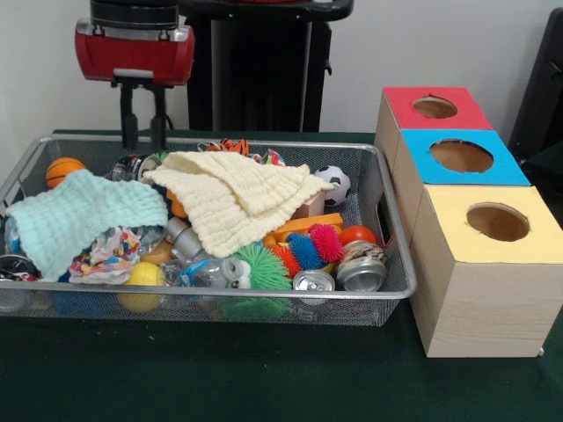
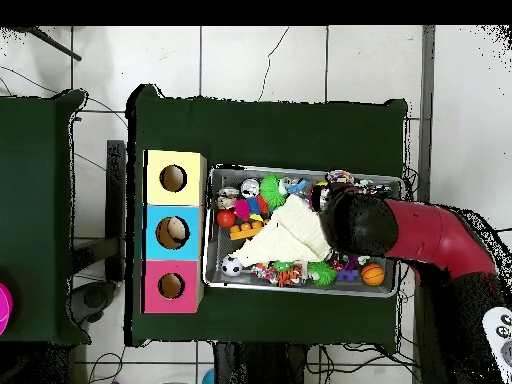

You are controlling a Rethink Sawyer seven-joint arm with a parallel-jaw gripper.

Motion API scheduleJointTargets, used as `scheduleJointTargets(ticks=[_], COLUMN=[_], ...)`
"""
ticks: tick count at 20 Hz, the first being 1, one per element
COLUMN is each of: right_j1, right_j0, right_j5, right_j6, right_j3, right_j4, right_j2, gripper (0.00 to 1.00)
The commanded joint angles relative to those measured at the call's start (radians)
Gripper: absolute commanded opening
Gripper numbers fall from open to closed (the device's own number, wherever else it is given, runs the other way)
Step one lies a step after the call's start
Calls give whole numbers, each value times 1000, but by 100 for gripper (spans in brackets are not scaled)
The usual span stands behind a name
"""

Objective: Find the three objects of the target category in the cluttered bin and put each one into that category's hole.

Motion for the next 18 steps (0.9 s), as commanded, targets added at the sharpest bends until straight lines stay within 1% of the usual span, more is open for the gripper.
scheduleJointTargets(ticks=[1, 3, 7, 12, 18], right_j1=[35, 57, 102, 130, 183], right_j0=[14, 6, -14, -19, -10], right_j5=[61, 38, -15, -59, -113], right_j6=[11, 22, 14, 17, 23], right_j3=[63, 63, 59, 55, 7], right_j4=[-15, -11, -31, -53, -94], right_j2=[9, 12, 15, 10, -9], gripper=[100, 100, 100, 100, 100])
